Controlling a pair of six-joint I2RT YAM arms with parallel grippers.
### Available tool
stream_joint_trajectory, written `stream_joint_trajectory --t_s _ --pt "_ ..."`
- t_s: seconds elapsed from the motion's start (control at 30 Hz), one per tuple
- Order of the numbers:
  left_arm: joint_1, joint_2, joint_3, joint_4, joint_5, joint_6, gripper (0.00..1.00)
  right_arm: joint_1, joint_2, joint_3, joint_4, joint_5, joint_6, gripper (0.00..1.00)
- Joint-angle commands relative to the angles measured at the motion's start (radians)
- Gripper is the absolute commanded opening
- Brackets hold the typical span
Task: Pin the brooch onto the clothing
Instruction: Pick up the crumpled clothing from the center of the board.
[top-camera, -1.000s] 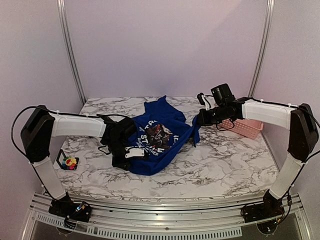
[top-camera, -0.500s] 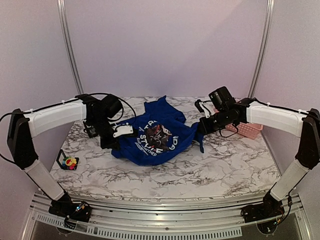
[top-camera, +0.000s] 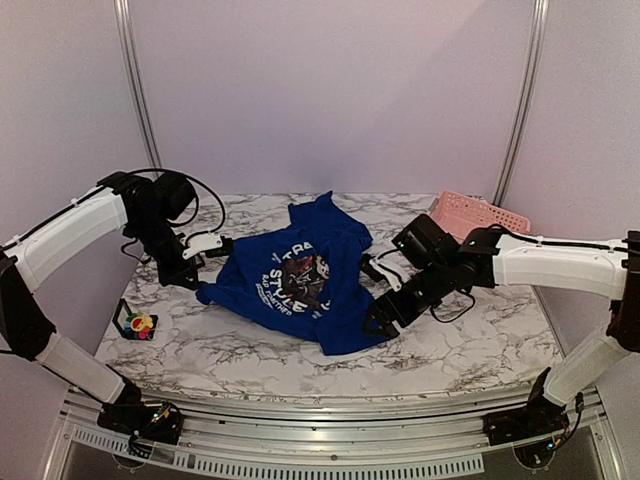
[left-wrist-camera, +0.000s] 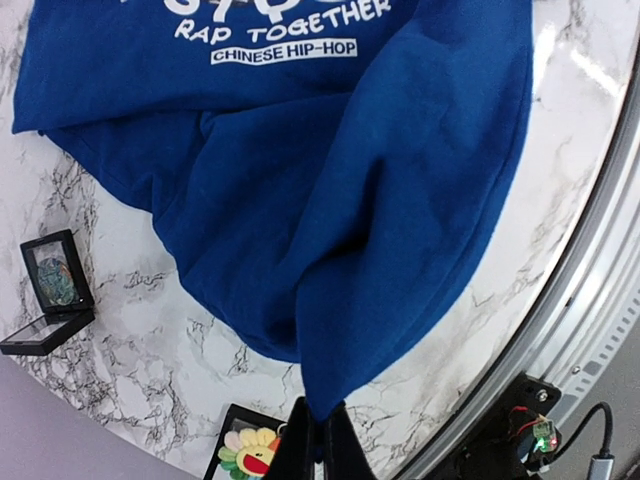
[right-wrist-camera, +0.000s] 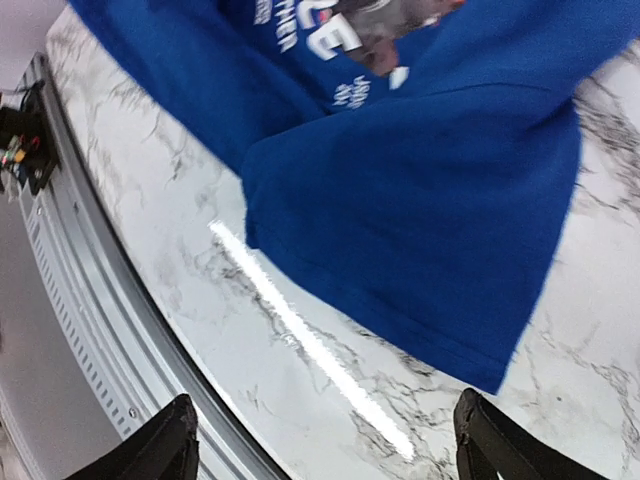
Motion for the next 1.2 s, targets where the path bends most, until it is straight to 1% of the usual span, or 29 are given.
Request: stream_joint_trajectory --t_s 0.0,0.03,0.07,0.13,0.2,0.3,0.4,0.5,0.53,0.57,0.6,0.67,0.7,0.73,0.77,0.8,0.93,1.03,1.1,1.17 --pt "0.022 -0.042 -0.015 -0.038 0.0 -0.001 0.0 -0.094 -0.06 -0.048 0.036 0.226 0.225 0.83" --pt "0.023 -0.044 -0.016 -0.037 0.0 -0.005 0.0 -0.094 -0.031 -0.039 0.007 0.292 0.257 0.83" --pt "0.022 -0.047 -0.019 -0.037 0.0 -0.01 0.0 -0.092 0.015 -0.03 -0.012 0.323 0.301 0.83" --pt "0.022 -0.054 -0.024 -0.04 0.0 -0.012 0.0 -0.08 0.076 -0.021 -0.025 0.358 0.353 0.85" --pt "0.023 -0.06 -0.031 -0.038 0.0 -0.013 0.0 -0.054 0.133 -0.009 -0.017 0.373 0.385 0.9" --pt "0.022 -0.063 -0.035 -0.034 0.002 -0.019 0.0 0.0 0.228 0.042 -0.04 0.415 0.414 0.93" --pt "0.023 -0.062 -0.036 -0.027 0.006 -0.024 0.0 0.064 0.345 0.087 -0.077 0.451 0.449 0.94" --pt "0.023 -0.061 -0.034 -0.023 0.005 -0.025 0.0 0.095 0.466 0.109 -0.082 0.409 0.477 0.91" --pt "0.024 -0.06 -0.032 -0.022 0.003 -0.025 0.0 0.105 0.488 0.114 -0.08 0.404 0.479 0.88" --pt "0.024 -0.059 -0.03 -0.02 0.002 -0.025 0.0 0.114 0.51 0.121 -0.081 0.404 0.483 0.82" --pt "0.025 -0.057 -0.028 -0.02 0.0 -0.025 0.0 0.118 0.523 0.127 -0.08 0.405 0.486 0.73" --pt "0.025 -0.054 -0.024 -0.018 0.001 -0.026 0.0 0.118 0.541 0.121 -0.073 0.412 0.499 0.48" --pt "0.024 -0.054 -0.024 -0.016 0.002 -0.027 0.0 0.118 0.544 0.116 -0.067 0.415 0.502 0.38" --pt "0.024 -0.054 -0.022 -0.016 0.001 -0.028 0.0 0.118 0.541 0.11 -0.057 0.411 0.503 0.25" --pt "0.025 -0.054 -0.023 -0.015 0.0 -0.028 0.0 0.117 0.539 0.105 -0.046 0.404 0.5 0.17" --pt "0.025 -0.054 -0.023 -0.015 -0.002 -0.028 0.0 0.118 0.534 0.097 -0.034 0.397 0.497 0.01" --pt "0.032 -0.06 -0.023 -0.014 -0.016 -0.028 0.0 0.095 0.478 0.044 0.004 0.374 0.499 0.0" --pt "0.048 -0.063 -0.008 -0.024 -0.038 -0.019 0.0 0.046 0.368 -0.013 -0.009 0.38 0.507 0.0" --pt "0.06 -0.069 0.018 -0.055 -0.058 -0.007 0.0 0.014 0.27 -0.023 -0.07 0.406 0.504 0.0" --pt "0.065 -0.082 0.051 -0.1 -0.074 0.008 0.0 0.0 0.18 -0.006 -0.171 0.466 0.49 0.0"
